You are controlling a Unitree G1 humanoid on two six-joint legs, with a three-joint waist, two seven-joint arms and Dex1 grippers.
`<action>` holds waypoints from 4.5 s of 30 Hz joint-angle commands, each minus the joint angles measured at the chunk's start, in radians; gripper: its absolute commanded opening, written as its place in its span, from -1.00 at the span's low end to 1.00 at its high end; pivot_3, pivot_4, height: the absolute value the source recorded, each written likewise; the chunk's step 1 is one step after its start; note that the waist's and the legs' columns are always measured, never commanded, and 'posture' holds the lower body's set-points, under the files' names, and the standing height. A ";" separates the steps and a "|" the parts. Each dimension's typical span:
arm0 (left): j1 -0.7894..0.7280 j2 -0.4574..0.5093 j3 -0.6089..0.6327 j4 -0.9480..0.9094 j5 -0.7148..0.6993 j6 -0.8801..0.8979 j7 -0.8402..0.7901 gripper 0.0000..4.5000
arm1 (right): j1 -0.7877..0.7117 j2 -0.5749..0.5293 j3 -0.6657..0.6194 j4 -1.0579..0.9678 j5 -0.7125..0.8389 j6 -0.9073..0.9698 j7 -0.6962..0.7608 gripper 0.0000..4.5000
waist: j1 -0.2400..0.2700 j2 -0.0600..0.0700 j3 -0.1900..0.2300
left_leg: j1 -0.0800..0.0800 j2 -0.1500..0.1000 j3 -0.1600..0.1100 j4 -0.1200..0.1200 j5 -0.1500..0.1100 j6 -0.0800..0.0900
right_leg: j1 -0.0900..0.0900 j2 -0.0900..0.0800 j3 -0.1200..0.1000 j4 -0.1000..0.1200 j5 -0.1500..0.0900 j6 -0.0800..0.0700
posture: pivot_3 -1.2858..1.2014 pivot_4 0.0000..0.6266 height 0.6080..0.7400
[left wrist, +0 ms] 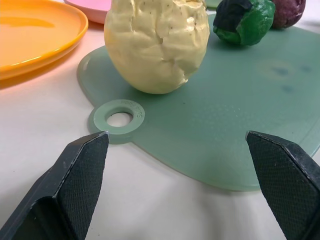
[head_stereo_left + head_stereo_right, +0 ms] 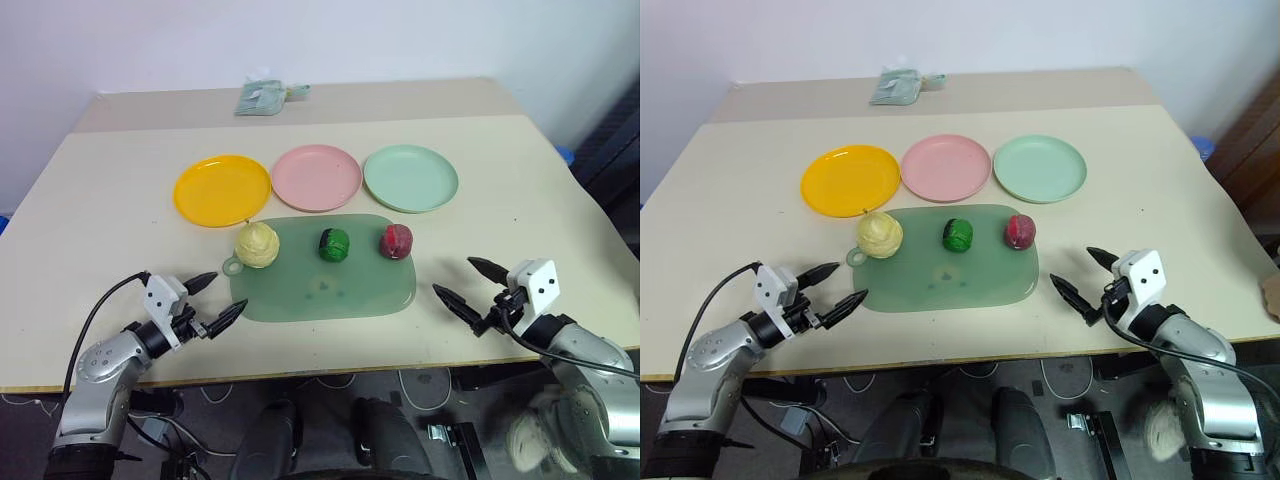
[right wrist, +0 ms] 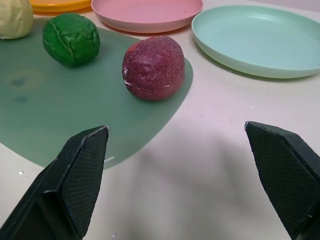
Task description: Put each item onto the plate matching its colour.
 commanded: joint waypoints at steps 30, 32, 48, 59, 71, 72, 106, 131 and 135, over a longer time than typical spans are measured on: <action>-0.071 0.021 -0.003 -0.277 -0.120 0.336 0.115 1.00 | -0.119 -0.001 0.047 -0.075 0.108 -0.120 0.184 0.98 | 0.000 0.000 0.000 | 0.000 0.000 0.000 0.001 0.000 0.000 | 0.000 0.000 0.000 0.000 0.000 0.000 | 0.03 -0.52 1.00; -0.091 0.029 0.004 -0.302 -0.141 0.403 0.136 1.00 | -0.133 -0.011 0.054 -0.093 0.125 -0.106 0.204 0.98 | 0.000 0.000 0.000 | 0.000 0.000 0.000 0.000 0.000 0.000 | 0.000 0.001 0.000 0.000 0.000 0.001 | 0.03 -0.52 1.00; -0.198 -0.012 -0.035 -0.390 -0.117 0.558 0.319 1.00 | -0.220 -0.035 0.117 -0.048 0.108 -0.125 0.284 0.98 | 0.000 -0.001 0.001 | 0.000 0.000 0.000 0.001 0.000 0.000 | 0.001 0.001 0.000 0.000 0.000 0.001 | 0.03 -0.52 1.00; -0.272 -0.029 -0.059 -0.325 -0.064 0.574 0.384 1.00 | -0.213 -0.041 0.121 -0.093 0.094 -0.106 0.241 0.98 | 0.001 -0.001 0.001 | 0.000 0.000 0.000 0.001 0.000 0.000 | 0.000 0.001 0.000 0.001 0.001 0.001 | 0.03 -0.52 1.00; -0.331 -0.071 -0.121 -0.240 0.005 0.534 0.387 0.18 | -0.218 -0.047 0.117 -0.143 0.086 -0.063 0.189 1.00 | 0.001 -0.001 0.001 | 0.000 0.000 0.000 0.001 0.000 0.000 | 0.000 0.001 0.000 0.001 0.001 0.002 | 0.03 -0.52 1.00; -0.334 -0.075 -0.121 -0.237 0.010 0.523 0.386 0.18 | -0.218 -0.048 0.116 -0.149 0.086 -0.059 0.184 1.00 | 0.001 -0.001 0.001 | 0.000 0.000 0.000 0.001 0.000 0.000 | 0.000 0.001 0.000 0.001 0.001 0.002 | 0.03 -0.52 1.00; -0.745 -0.171 -0.090 0.126 -0.023 0.410 0.319 0.99 | -0.241 -0.022 0.117 -0.004 0.025 -0.186 0.167 1.00 | -0.002 -0.003 0.001 | -0.001 -0.002 -0.001 0.001 0.000 0.000 | 0.000 0.000 -0.001 0.003 0.004 0.006 | 0.03 -0.52 1.00; -0.521 0.059 -0.211 0.066 0.016 0.350 -0.146 0.99 | -0.310 0.027 0.246 -0.041 0.000 -0.012 0.055 1.00 | -0.015 -0.002 0.001 | 0.000 -0.001 -0.001 0.001 0.000 -0.001 | -0.001 0.002 0.000 0.004 0.003 0.004 | 0.03 -0.52 1.00; -0.349 0.098 -0.119 0.053 -0.028 0.144 -0.269 0.99 | -0.410 0.071 0.323 0.010 -0.041 0.030 0.037 1.00 | -0.024 -0.002 0.001 | 0.000 -0.001 -0.001 -0.001 0.000 -0.001 | -0.002 0.001 0.000 0.004 0.003 0.004 | 0.03 -0.52 1.00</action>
